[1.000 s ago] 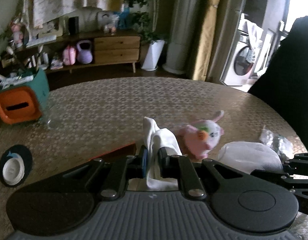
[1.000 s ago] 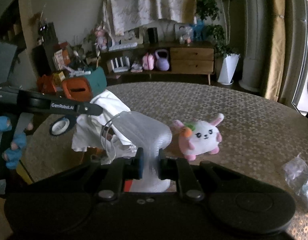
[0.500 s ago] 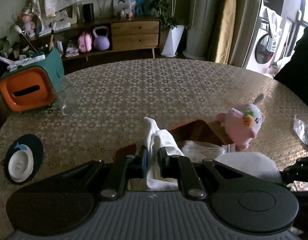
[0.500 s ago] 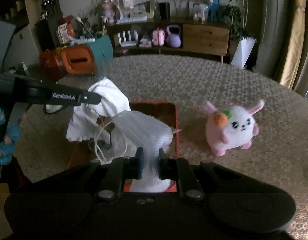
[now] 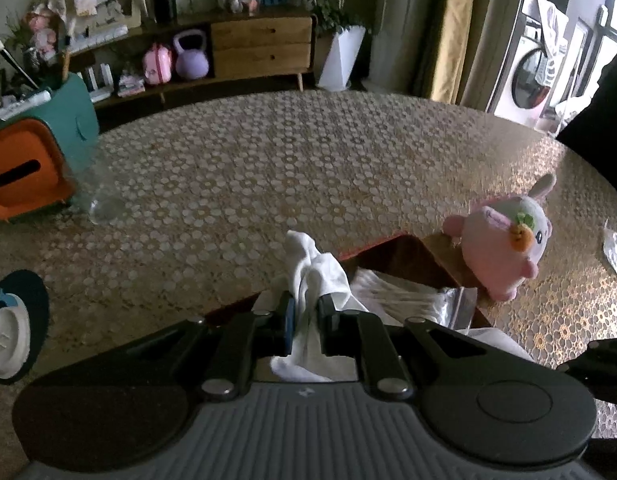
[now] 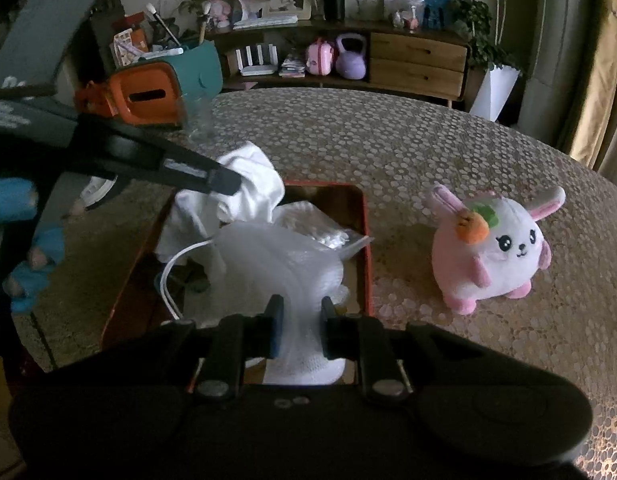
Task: Organize soft objects
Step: 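Lower both held items into the red box and open both tools, then withdraw both open tools from the red box toward the clear plastic bag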
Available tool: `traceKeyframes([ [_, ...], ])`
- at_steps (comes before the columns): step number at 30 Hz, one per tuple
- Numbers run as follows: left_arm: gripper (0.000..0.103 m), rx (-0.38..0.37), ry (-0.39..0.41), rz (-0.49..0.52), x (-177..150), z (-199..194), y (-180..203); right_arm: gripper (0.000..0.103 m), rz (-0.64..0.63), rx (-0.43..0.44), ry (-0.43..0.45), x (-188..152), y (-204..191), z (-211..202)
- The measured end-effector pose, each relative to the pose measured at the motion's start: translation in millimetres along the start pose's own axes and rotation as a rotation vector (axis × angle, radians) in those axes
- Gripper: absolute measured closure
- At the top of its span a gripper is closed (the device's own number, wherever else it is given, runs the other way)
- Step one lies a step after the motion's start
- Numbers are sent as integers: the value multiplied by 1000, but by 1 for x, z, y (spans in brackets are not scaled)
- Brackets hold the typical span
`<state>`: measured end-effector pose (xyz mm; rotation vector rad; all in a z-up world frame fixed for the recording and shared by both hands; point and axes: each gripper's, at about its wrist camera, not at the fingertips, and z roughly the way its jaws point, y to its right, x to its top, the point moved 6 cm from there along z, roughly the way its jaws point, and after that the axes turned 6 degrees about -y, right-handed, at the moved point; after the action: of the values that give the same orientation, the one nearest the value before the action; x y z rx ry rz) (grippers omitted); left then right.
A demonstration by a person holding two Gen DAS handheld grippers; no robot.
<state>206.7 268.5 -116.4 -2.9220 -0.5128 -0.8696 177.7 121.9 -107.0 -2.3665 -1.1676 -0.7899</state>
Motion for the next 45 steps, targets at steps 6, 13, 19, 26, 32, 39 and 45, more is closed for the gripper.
traceKeyframes([
  [6,91,-18,-20,-11,-3,8,-5,79,-15,9,8,-3,-2,2],
  [13,91,-22,-32,-25,-7,10,-5,63,1,19,16,-4,2,1],
  [19,90,-20,-22,-39,-9,6,-7,58,-2,24,29,-6,2,-3],
  [26,39,-1,7,-26,-9,-4,-4,52,1,33,52,-6,2,-9],
  [32,36,11,34,-20,-10,-19,-5,44,1,40,90,-7,3,-25],
  [39,26,32,92,23,-14,-55,5,34,-19,45,160,-12,8,-60],
  [45,26,2,152,45,-16,-91,24,24,-15,46,225,-20,15,-96],
])
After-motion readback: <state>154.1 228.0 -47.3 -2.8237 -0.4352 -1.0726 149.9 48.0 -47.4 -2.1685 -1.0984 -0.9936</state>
